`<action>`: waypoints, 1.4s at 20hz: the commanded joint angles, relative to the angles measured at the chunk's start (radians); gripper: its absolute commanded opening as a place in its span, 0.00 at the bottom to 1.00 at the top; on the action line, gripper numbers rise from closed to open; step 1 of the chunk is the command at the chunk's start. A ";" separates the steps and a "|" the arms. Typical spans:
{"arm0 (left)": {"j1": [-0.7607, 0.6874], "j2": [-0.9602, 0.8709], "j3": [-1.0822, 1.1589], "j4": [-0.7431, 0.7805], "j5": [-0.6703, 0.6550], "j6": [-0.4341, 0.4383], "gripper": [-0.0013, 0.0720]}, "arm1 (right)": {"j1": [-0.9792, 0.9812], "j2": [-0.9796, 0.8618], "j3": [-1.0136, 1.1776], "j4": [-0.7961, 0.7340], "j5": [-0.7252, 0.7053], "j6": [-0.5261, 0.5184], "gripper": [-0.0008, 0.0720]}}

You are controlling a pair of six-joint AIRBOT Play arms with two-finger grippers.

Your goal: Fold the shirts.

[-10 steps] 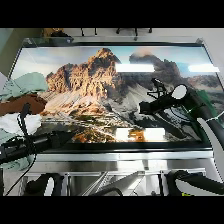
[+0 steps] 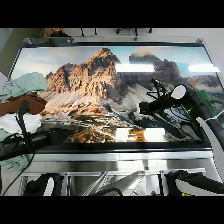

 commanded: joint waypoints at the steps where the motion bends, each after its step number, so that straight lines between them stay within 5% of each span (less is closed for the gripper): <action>1: 0.001 -0.107 0.116 0.220 0.018 -0.027 0.04 | 0.001 -0.001 0.000 0.000 0.000 0.000 0.04; 4: 0.001 -0.279 0.302 0.454 0.077 -0.027 0.08 | 0.001 -0.001 0.000 0.000 0.000 0.000 0.04; 5: 0.001 -0.342 0.366 0.524 0.116 -0.039 0.58 | 0.001 -0.001 0.000 0.009 -0.019 0.001 0.04; 6: 0.002 -0.399 0.420 0.593 0.164 -0.068 0.97 | 0.001 -0.001 0.000 0.025 -0.051 0.000 0.04; 12: 0.002 -0.843 0.743 0.991 0.452 -0.071 0.97 | 0.001 -0.001 0.000 0.035 -0.079 0.000 0.04; 17: 0.008 -1.311 1.113 1.347 0.450 -0.072 0.97 | 0.001 -0.001 0.000 0.042 -0.075 0.000 0.04; 26: 0.111 -1.703 1.393 1.361 0.480 -0.079 0.97 | 0.001 -0.001 0.000 0.061 -0.080 0.000 0.04; 27: 0.111 -1.717 1.393 1.361 0.490 -0.080 0.83 | 0.001 -0.001 0.000 0.061 -0.085 0.000 0.04; 28: 0.111 -1.724 1.393 1.351 0.492 -0.079 0.33 | 0.001 -0.001 0.000 0.061 -0.087 0.000 0.04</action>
